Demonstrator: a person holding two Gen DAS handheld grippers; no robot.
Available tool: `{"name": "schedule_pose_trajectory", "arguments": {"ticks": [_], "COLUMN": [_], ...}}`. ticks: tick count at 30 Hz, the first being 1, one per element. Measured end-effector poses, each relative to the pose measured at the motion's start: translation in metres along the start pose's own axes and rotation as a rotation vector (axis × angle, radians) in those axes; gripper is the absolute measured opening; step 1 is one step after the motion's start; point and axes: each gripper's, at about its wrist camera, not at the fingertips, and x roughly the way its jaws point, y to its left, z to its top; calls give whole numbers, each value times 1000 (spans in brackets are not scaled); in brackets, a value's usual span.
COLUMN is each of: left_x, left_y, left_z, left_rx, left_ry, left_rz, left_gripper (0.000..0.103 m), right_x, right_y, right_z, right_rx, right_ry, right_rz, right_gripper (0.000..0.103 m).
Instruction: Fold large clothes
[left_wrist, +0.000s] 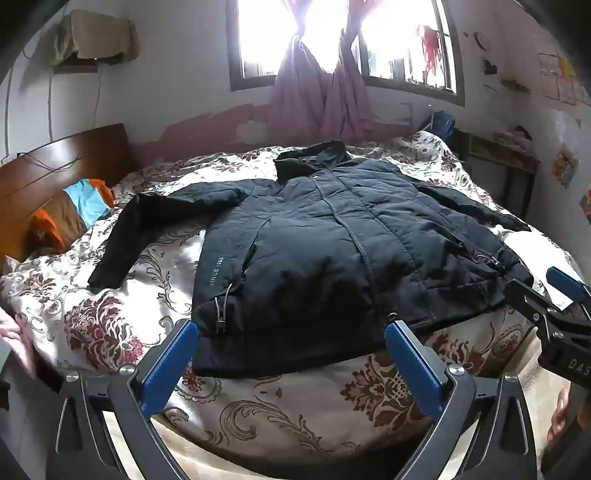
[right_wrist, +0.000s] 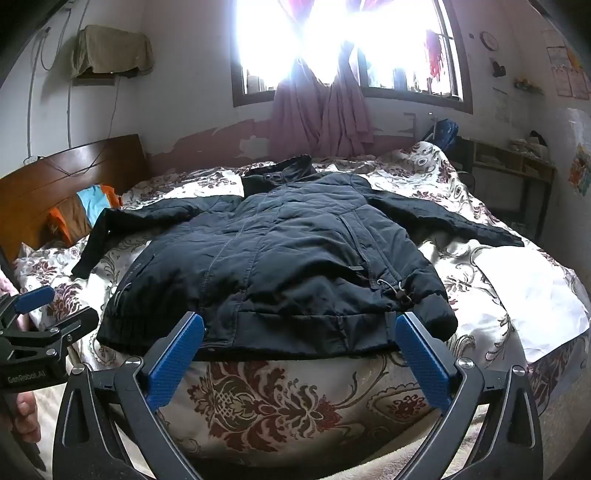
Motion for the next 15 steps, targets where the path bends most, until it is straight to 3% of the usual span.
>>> {"name": "schedule_pose_trajectory", "arguments": {"ticks": [15], "left_x": [1], "left_y": [0], "left_z": [0], "left_rx": [0], "left_ry": [-6], "left_rz": [-3], "left_gripper": [102], "right_x": [1], "right_y": [1], "right_z": [-2], "right_rx": [-3], "right_ry": [3], "right_rz": [1], "right_gripper": [102]}}
